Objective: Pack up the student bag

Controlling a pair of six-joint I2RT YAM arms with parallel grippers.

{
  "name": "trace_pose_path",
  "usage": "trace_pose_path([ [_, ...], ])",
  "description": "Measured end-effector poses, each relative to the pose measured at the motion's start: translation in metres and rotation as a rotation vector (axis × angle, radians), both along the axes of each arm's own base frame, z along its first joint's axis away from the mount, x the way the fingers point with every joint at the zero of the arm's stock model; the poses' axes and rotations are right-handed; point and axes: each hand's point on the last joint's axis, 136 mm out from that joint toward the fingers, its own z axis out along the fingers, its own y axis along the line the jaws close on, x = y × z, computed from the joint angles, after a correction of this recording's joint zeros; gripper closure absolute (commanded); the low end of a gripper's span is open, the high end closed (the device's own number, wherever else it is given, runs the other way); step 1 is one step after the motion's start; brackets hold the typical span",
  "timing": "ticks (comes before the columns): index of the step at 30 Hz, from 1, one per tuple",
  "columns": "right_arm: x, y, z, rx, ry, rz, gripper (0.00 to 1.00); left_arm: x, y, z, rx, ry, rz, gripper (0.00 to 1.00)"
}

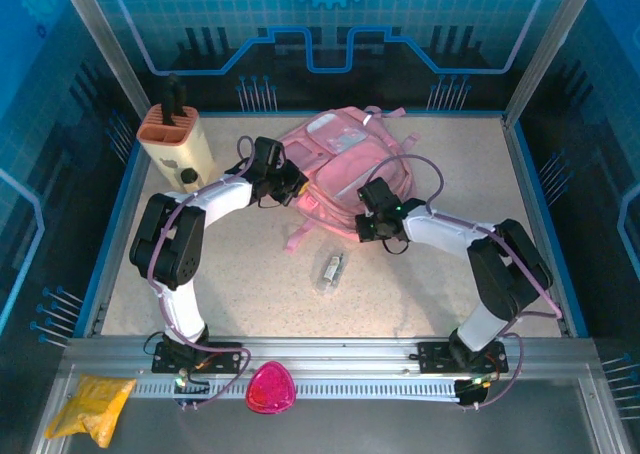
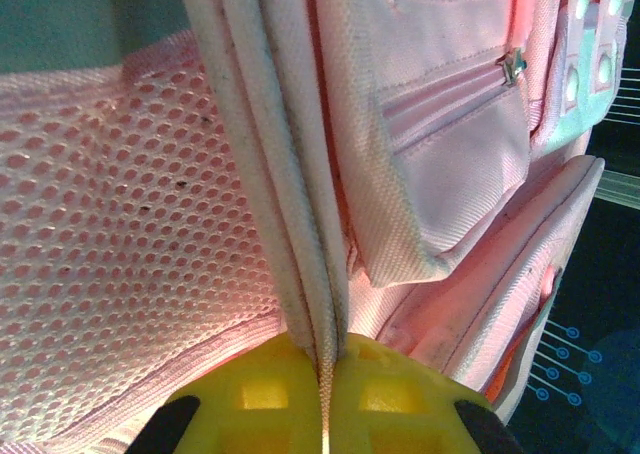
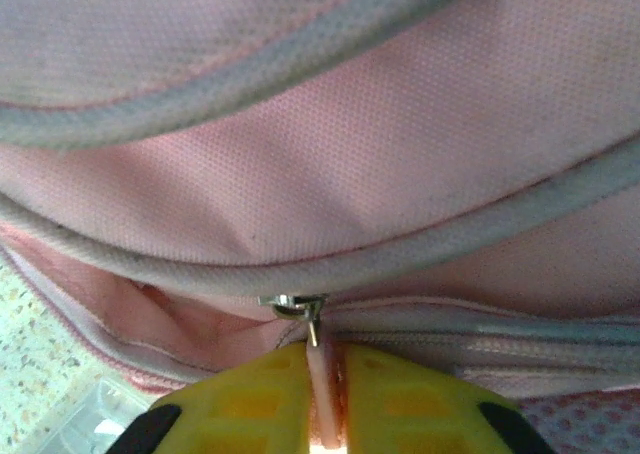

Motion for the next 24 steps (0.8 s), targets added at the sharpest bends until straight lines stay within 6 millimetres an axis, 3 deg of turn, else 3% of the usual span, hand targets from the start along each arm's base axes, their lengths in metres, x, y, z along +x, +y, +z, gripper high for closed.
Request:
trace_pose_path([
  [7,0.001,-0.005,0.005,-0.028,-0.018,0.009,1.00,0.001,0.001,0.003,0.030,-0.007,-0.014,1.00],
  [13,-0.003,-0.015,0.040,-0.093,-0.117,0.024,1.00,0.010,0.001,0.014,0.072,-0.004,-0.065,1.00],
  [16,-0.010,0.002,0.056,-0.097,-0.170,0.080,1.00,0.026,0.003,0.017,0.096,0.000,-0.089,1.00],
  [20,-0.016,0.036,0.058,-0.078,-0.150,0.151,1.00,0.052,0.001,0.021,0.096,-0.034,-0.104,1.00],
  [24,-0.015,0.065,0.054,-0.019,-0.126,0.178,1.00,0.070,0.000,0.025,0.118,-0.071,-0.131,0.65],
])
